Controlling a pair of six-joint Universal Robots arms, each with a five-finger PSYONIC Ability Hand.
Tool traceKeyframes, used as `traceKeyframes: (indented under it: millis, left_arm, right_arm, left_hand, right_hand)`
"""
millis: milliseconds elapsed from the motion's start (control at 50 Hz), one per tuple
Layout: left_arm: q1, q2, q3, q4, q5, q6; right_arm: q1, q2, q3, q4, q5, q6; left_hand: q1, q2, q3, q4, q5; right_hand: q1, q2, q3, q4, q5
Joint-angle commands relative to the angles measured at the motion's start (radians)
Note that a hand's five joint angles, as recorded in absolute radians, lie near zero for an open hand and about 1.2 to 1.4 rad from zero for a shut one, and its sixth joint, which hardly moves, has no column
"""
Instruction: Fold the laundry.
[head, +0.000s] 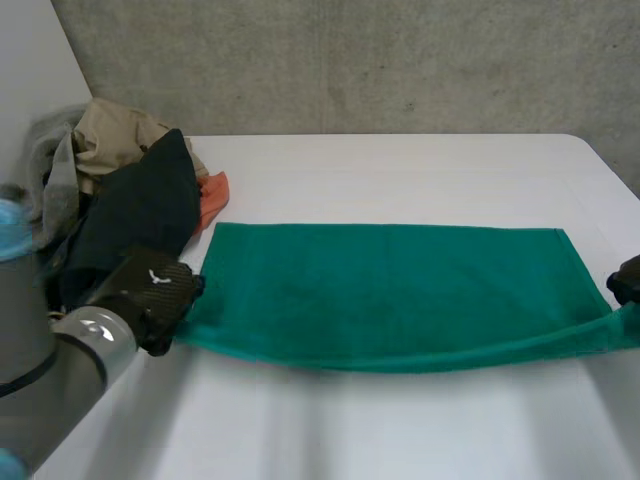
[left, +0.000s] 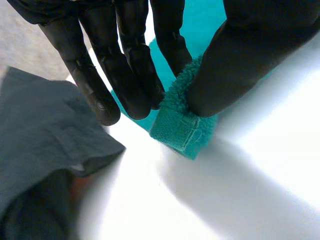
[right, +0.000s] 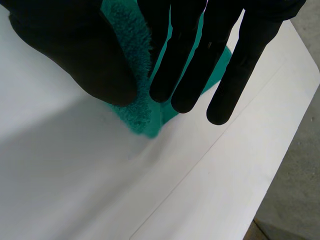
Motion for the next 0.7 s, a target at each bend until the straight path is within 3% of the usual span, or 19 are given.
traceKeyframes:
  millis: [20, 240, 360, 520, 540, 560, 580, 600, 700]
  left_arm:
    - [-0.005, -0.229, 0.157, 0.163, -0.009, 0.0]
    - [-0.016, -0.542, 0.516, 0.337, -0.109, 0.009]
    - [-0.04, -0.685, 0.679, 0.39, -0.112, 0.067]
    - [-0.051, -0.826, 0.808, 0.472, -0.114, 0.117]
    - [-0.054, -0.836, 0.814, 0.482, -0.114, 0.117]
    - [-0.056, -0.84, 0.815, 0.489, -0.114, 0.117]
    - [-0.06, -0.843, 0.817, 0.498, -0.115, 0.118]
    - [-0.074, -0.843, 0.812, 0.511, -0.12, 0.123]
    - [-0.116, -0.785, 0.751, 0.532, -0.12, 0.137]
  right_arm:
    - [0.057, 0.143, -0.077, -0.219, 0.018, 0.165]
    - [0.203, 0.338, -0.222, -0.493, 0.143, 0.194]
    - [0.23, 0.465, -0.318, -0.639, 0.202, 0.197]
    - [0.255, 0.628, -0.481, -0.695, 0.306, 0.191]
    - [0.256, 0.646, -0.501, -0.695, 0.321, 0.191]
    - [0.258, 0.658, -0.513, -0.696, 0.332, 0.191]
    - [0.262, 0.678, -0.534, -0.696, 0.358, 0.194]
    - [0.266, 0.683, -0.539, -0.695, 0.373, 0.197]
    - [0.289, 0.622, -0.518, -0.736, 0.39, 0.262]
  left_hand:
    - [0.24, 0.196, 0.198, 0.193, 0.238]
    - [0.24, 0.196, 0.198, 0.193, 0.238]
    - [0.24, 0.196, 0.198, 0.193, 0.238]
    - [0.24, 0.196, 0.198, 0.193, 0.238]
    - [0.188, 0.144, 0.146, 0.141, 0.186]
    - [-0.071, -0.115, -0.113, -0.118, -0.073]
    - [-0.425, -0.47, -0.467, -0.473, -0.427]
    - [-0.982, -1.026, -1.024, -1.029, -0.984]
    - [-0.982, -1.026, -1.024, -1.029, -0.984]
  right_hand:
    - [0.273, 0.216, 0.199, 0.194, 0.23]
    - [0.273, 0.216, 0.199, 0.194, 0.23]
    - [0.273, 0.216, 0.199, 0.194, 0.23]
    - [0.273, 0.216, 0.199, 0.194, 0.23]
    - [0.273, 0.216, 0.199, 0.194, 0.23]
    - [0.265, 0.208, 0.191, 0.187, 0.222]
    - [-0.598, -0.655, -0.672, -0.677, -0.641]
    - [-0.949, -1.006, -1.023, -1.027, -0.992]
    - [-0.949, -1.006, -1.023, -1.027, -0.992]
